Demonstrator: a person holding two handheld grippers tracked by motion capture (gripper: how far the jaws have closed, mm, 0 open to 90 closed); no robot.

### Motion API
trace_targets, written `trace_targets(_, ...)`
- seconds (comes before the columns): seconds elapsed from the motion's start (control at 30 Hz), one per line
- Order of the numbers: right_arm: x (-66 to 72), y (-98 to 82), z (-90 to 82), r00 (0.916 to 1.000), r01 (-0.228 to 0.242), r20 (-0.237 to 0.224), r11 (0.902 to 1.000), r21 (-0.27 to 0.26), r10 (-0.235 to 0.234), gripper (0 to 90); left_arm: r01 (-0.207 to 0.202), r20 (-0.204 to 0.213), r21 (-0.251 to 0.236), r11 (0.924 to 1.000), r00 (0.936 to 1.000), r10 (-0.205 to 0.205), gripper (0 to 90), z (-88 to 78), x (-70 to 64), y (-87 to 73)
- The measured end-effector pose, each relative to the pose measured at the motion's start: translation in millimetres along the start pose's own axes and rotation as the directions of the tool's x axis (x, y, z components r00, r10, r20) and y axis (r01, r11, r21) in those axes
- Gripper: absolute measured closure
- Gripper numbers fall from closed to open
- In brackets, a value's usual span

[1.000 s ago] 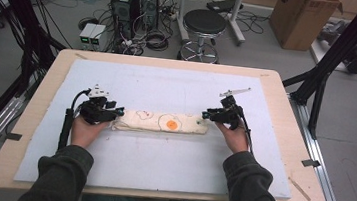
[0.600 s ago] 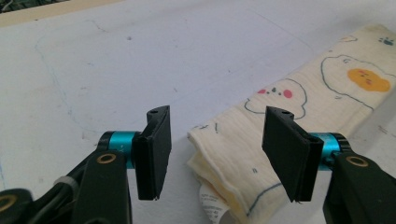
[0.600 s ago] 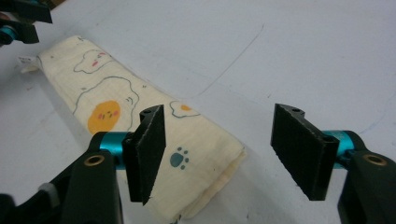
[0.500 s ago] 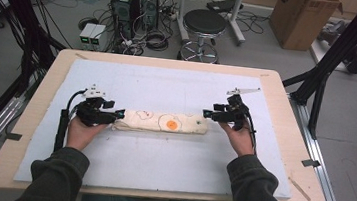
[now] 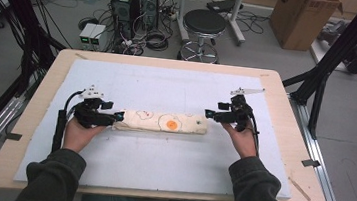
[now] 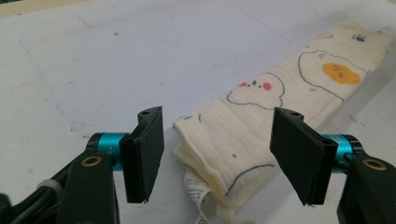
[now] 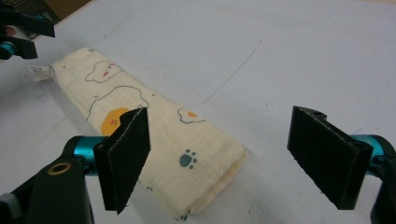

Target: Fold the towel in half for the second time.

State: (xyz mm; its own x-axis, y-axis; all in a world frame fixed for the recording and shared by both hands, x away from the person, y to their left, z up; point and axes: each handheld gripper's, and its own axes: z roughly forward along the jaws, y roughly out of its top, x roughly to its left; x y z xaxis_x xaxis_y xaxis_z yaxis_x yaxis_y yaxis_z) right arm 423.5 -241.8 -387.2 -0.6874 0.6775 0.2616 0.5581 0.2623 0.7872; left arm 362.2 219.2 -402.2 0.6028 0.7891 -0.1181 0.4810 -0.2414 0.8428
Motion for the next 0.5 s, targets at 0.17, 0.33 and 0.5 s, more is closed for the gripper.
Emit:
trace_targets(0.17,2.9,0.2,-4.1,0.9999,0.011,0.009,0.9999,-0.007,-0.011,19.2,-0.003,0.002,0.004,1.0,1.0,0.003,33.9,-3.0,-0.7,0.3)
trace_targets(0.33,4.6,0.1,-8.0,0.9998,0.012,0.018,0.9999,-0.009,-0.012,16.8,-0.001,0.001,-0.003,1.0,1.0,0.001,33.6,-6.5,-0.9,0.4)
trace_targets(0.5,7.7,-0.5,-10.2,0.9993,0.024,0.027,0.9997,-0.008,-0.024,15.0,-0.011,-0.003,0.003,0.9999,0.9999,0.011,32.1,-11.4,-0.8,0.3)
